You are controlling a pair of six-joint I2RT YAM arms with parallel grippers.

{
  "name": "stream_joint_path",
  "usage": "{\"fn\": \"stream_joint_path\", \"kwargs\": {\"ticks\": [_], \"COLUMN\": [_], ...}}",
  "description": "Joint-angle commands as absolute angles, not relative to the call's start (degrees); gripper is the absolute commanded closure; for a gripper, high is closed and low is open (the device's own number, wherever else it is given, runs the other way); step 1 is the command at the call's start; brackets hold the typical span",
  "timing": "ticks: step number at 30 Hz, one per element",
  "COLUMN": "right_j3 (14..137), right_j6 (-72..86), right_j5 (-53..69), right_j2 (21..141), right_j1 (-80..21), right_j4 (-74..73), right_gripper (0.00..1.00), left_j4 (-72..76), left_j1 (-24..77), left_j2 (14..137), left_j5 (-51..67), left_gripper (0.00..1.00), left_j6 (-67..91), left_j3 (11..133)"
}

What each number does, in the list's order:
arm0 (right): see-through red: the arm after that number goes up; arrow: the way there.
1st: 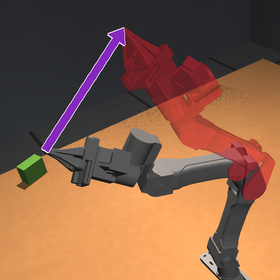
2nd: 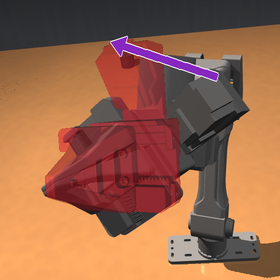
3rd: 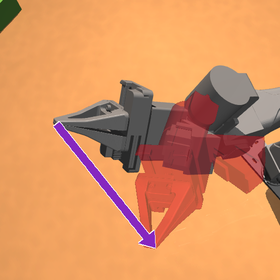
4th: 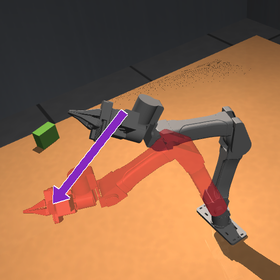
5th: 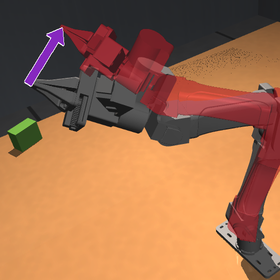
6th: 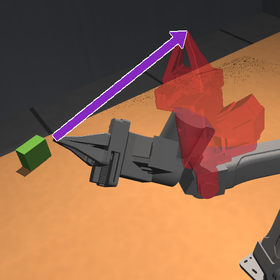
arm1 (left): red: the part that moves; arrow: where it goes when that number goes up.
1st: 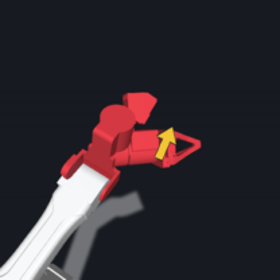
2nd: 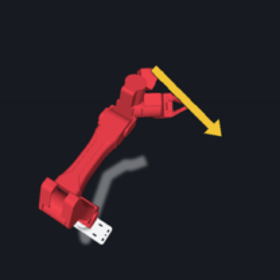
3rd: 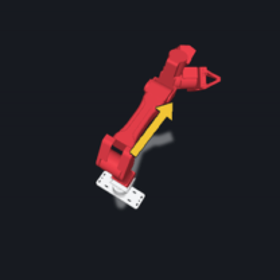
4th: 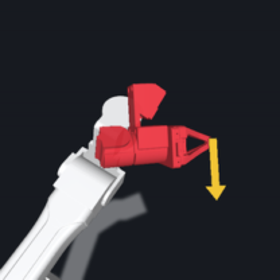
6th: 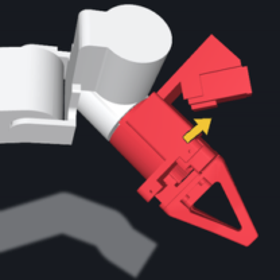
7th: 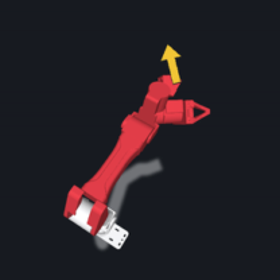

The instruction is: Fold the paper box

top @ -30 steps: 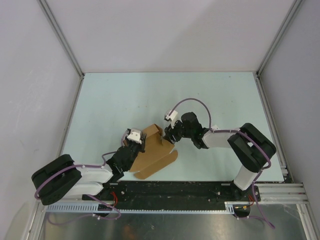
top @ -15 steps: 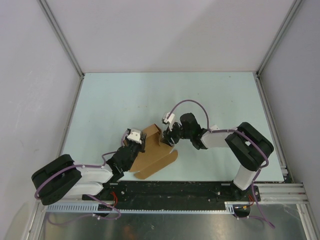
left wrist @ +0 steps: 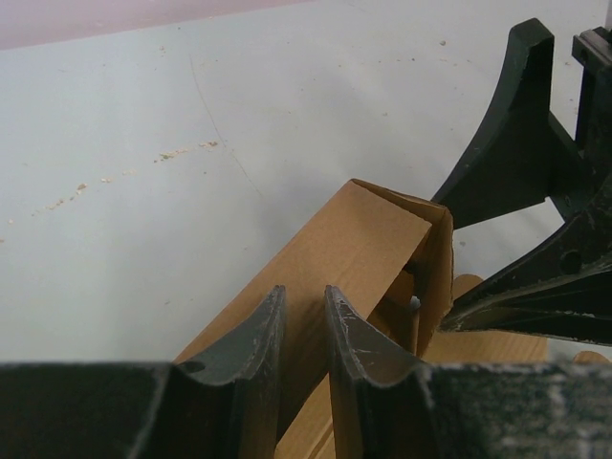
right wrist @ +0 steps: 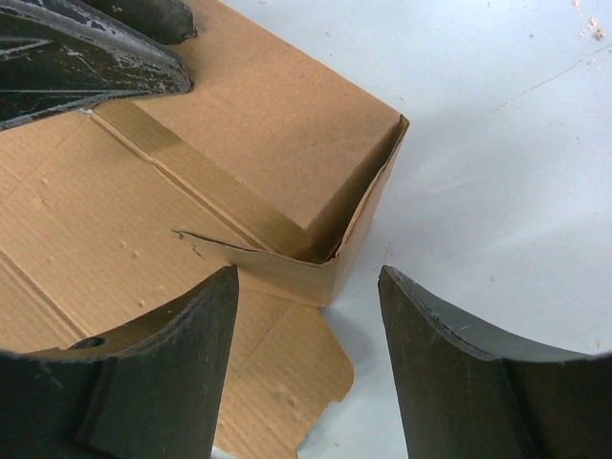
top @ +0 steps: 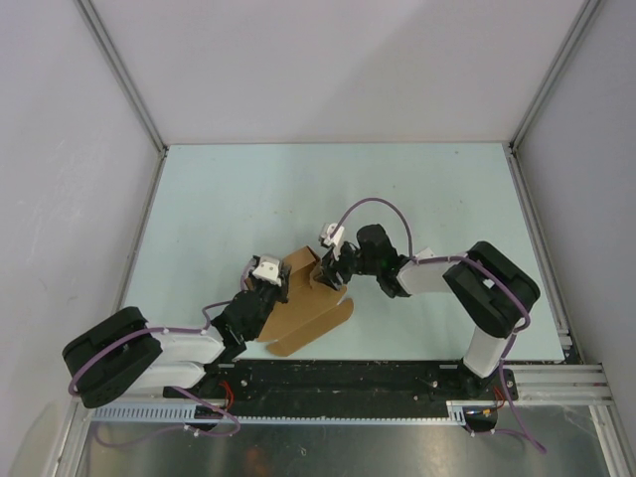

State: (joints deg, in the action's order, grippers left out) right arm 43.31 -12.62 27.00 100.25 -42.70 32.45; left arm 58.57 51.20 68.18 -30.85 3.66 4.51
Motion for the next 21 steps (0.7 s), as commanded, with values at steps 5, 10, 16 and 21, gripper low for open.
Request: {"fn": "stream_joint_path", "kwargs": {"ticks": [5,10,16,21], "right_j3": [47.3,47.5,48.1,48.3], "right_j6": [-15.3,-15.6,-15.3,-14.9], "right_j5": [27.8,28.5,28.6,27.2], "right_j2": [103.2,104.1,105.0,106.1], "right_j1": [-43.3,-43.7,-43.9,-45.1], "right_j4": [35.4,36.7,38.1,39.9], "right_gripper": [0.34,0.34,0.34,0.34], "left_j4": [58.9,58.9,58.9,58.9], "left_j1": [50.8,50.8,50.8,50.8], "left_j2": [66.2,66.0,67.5,68.1], "left_j5": [-29.9,-29.6,-29.1,-28.8], "left_gripper": [0.72,0.71,0.71,0.72], "left_j6": [4.5,4.3,4.5,4.7], "left_j3": [5.1,5.2,5.7,5.9]}}
